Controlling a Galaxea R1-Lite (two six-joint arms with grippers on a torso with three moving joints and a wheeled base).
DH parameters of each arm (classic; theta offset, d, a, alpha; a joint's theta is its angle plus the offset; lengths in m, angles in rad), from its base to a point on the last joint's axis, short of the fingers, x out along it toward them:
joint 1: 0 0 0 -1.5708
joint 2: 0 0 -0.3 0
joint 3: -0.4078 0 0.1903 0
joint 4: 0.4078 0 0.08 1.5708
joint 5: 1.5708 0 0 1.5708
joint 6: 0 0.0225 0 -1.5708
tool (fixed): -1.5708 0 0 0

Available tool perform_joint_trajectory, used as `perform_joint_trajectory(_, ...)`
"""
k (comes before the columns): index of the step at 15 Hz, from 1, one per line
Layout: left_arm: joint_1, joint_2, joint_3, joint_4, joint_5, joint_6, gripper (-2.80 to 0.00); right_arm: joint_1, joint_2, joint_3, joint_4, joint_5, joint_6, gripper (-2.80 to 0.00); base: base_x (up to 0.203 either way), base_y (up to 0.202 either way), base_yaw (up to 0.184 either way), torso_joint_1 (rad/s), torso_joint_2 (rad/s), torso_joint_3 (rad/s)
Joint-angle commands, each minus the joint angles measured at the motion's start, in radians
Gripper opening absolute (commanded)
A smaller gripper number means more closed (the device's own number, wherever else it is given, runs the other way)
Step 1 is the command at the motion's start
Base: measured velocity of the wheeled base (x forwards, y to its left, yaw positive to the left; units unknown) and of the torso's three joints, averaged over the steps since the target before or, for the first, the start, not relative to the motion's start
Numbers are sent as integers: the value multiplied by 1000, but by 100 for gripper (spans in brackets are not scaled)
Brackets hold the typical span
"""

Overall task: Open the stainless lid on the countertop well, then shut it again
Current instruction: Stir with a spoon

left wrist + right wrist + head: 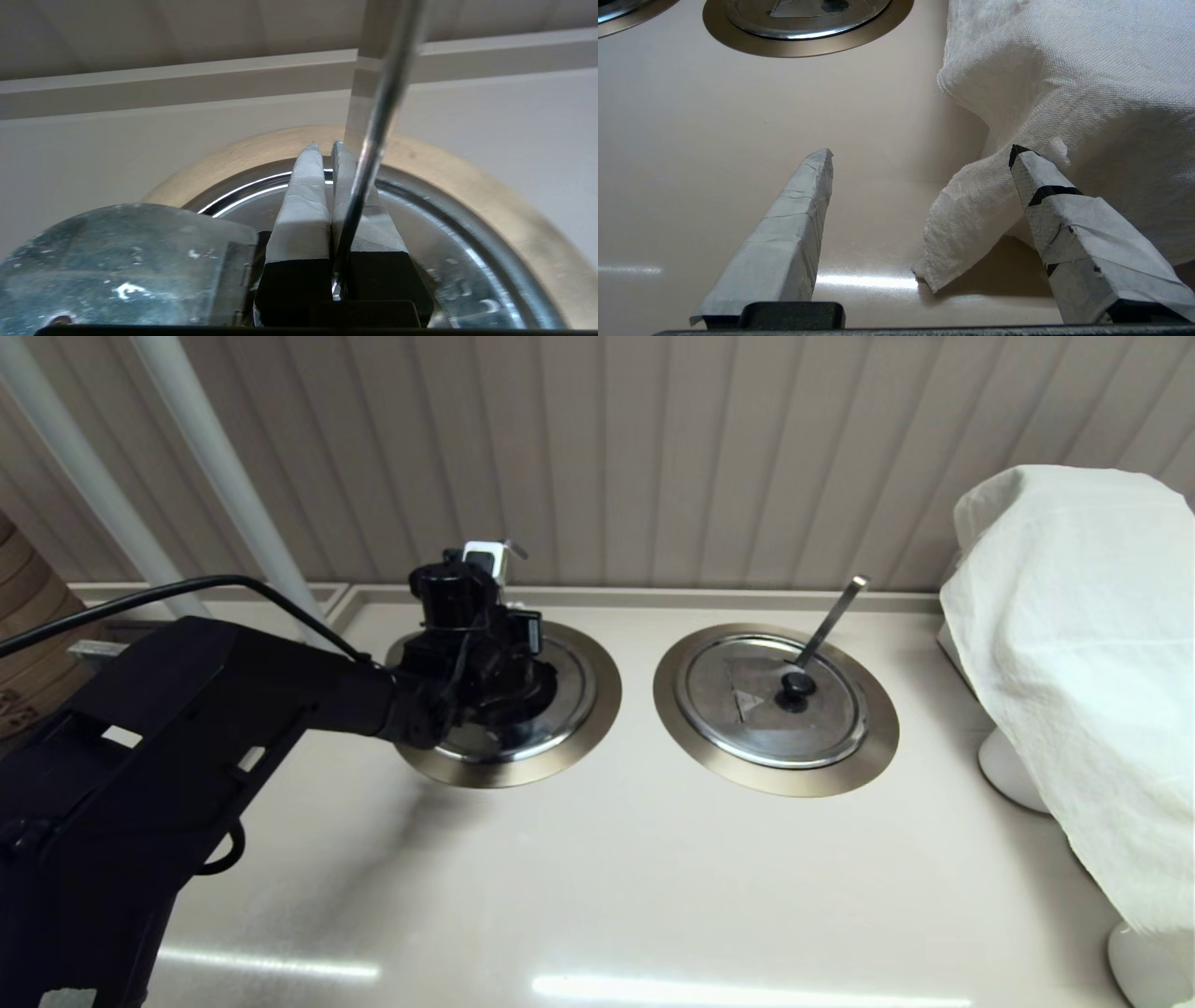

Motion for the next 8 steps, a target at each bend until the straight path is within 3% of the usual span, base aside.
perform_joint_trajectory(1,11,7,39,-35,1,49,-280,0,0,0,-1,0,0,0,0,0,0,0,0,0)
perform_joint_trajectory(4,7,-37,107,-42,-24,56,-280,0,1,0,0,0,0,0,0,0,0,0,0,0)
perform_joint_trajectory(6,-9,-91,169,-36,-140,42,-280,0,0,0,1,0,0,0,0,0,0,0,0,0)
perform_joint_trajectory(8,-25,-92,160,-35,-150,-4,-280,0,0,0,1,0,0,0,0,0,0,0,0,0)
